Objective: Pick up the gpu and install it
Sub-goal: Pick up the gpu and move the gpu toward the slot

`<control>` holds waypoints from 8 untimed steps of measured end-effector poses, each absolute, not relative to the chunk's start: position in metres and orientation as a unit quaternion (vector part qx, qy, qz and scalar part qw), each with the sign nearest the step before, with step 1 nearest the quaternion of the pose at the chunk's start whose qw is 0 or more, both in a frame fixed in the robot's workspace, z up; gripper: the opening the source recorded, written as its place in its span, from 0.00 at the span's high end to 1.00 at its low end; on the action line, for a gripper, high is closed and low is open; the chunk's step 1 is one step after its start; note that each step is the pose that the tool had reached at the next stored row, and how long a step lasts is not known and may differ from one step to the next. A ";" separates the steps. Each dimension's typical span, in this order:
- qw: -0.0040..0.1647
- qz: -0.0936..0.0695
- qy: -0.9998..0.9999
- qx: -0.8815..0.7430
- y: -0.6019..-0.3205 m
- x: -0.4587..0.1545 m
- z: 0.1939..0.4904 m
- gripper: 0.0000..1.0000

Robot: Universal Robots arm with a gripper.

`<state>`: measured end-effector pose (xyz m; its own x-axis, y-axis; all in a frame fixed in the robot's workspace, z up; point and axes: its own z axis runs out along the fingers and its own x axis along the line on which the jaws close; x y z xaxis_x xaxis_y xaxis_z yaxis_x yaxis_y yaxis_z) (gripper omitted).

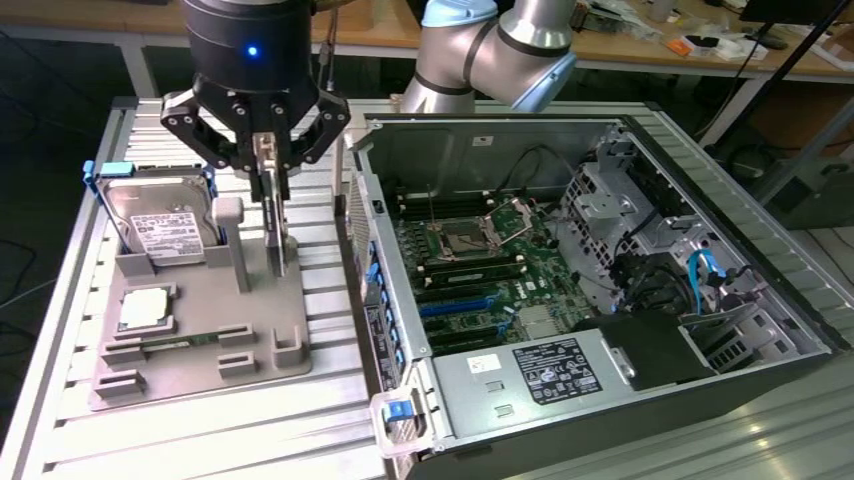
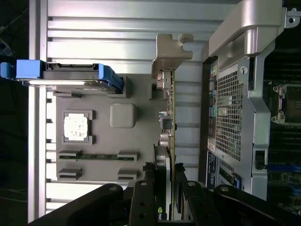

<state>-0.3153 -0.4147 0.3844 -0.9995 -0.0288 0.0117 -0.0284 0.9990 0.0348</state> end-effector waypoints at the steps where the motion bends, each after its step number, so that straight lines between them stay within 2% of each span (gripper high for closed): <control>1: 0.006 -0.017 -1.000 0.014 -0.415 -0.315 0.386 0.73; 8: 0.006 -0.017 -1.000 0.014 -0.415 -0.315 0.399 0.73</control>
<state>-0.3151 -0.4147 0.3986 -0.9995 -0.0289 0.0117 -0.0285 0.9990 0.0348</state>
